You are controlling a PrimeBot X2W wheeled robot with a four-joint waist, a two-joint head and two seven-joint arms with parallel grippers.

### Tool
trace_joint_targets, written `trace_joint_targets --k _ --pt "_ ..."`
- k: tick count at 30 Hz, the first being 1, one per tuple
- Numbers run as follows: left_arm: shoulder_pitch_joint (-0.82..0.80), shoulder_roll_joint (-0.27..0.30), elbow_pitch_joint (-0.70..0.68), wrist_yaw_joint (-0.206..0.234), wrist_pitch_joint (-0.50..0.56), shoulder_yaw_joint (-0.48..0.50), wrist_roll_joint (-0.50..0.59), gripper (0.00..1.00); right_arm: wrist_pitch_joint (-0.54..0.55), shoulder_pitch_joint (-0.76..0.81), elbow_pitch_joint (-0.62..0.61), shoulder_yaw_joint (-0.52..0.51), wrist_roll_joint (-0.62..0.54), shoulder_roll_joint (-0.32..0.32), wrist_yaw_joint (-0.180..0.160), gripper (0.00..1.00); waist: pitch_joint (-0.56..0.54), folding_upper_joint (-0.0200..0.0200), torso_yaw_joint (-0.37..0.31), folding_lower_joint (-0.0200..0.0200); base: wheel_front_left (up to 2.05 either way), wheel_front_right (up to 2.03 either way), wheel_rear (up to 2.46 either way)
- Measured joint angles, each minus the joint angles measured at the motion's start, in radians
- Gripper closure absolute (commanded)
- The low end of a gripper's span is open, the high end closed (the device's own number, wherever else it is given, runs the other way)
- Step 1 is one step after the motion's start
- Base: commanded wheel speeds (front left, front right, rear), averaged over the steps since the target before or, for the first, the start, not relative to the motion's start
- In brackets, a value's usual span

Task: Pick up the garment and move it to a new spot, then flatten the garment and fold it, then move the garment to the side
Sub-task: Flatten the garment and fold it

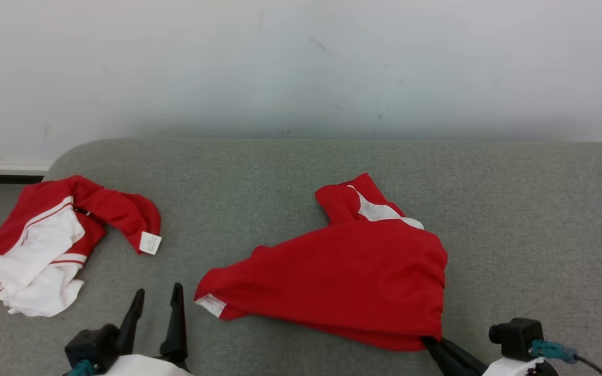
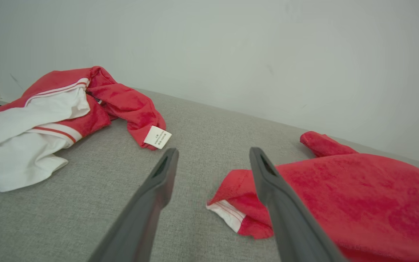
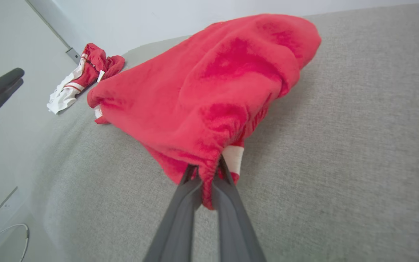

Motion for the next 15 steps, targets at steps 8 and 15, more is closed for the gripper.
trace_joint_targets --k 8,15 --pt "-0.004 -0.006 0.005 -0.008 -0.003 -0.007 -0.007 0.0 0.342 -0.008 -0.29 -0.04 0.251 -0.258 0.0 1.0 0.011 0.0 -0.011 0.0 0.0 0.0 0.0" --pt "-0.03 -0.019 0.019 -0.017 -0.005 -0.018 -0.011 0.0 0.678 -0.122 -0.388 -0.104 0.437 -0.377 0.0 1.0 0.04 0.0 0.03 0.0 0.0 0.0 0.0"
